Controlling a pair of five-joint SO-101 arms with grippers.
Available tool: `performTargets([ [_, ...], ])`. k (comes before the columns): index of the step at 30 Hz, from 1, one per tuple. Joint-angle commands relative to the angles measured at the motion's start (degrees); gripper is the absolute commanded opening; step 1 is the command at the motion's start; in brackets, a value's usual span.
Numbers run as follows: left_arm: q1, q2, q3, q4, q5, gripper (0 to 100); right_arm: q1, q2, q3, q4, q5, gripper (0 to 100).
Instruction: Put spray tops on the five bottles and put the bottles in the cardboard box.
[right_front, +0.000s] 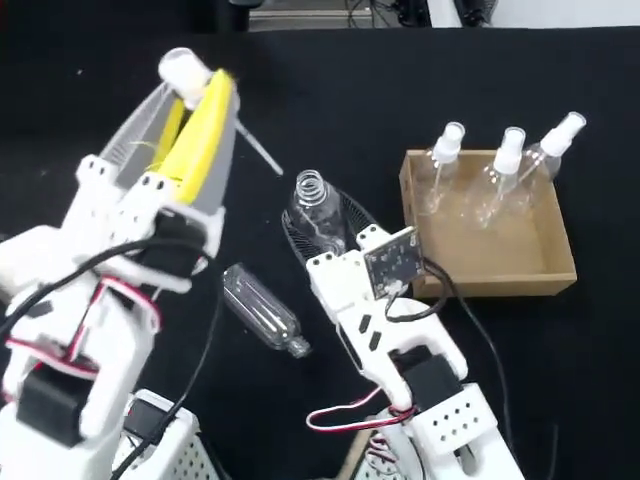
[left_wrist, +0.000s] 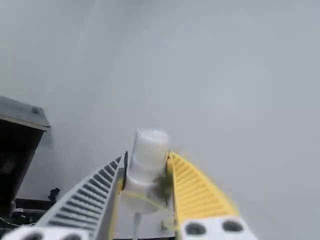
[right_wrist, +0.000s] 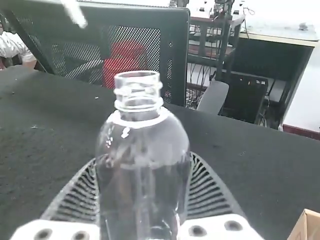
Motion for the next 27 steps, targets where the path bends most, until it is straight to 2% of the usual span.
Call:
performTargets([
  [1, 0.84, 2.46, 3.21, -9.41, -0.35, 5, -0.62, -1.63, -0.48, -1.58, -0.18, 1.0],
  [6, 0.92, 2.55, 3.74, -8.97, -0.35, 5, -0.62, -1.63, -0.48, -1.58, -0.18, 1.0],
  [9, 3.47, 2.99, 3.74, -8.35, -0.88, 5, -0.62, -1.63, -0.48, -1.58, -0.18, 1.0],
  [15, 9.71, 3.16, 4.0, -6.51, -8.0, 5, -0.62, -1.63, -0.48, -1.49, -0.18, 1.0],
  [27, 8.92, 3.25, 4.79, -4.13, -7.82, 5, -0.44, -2.07, -0.4, -1.49, -0.18, 1.0],
])
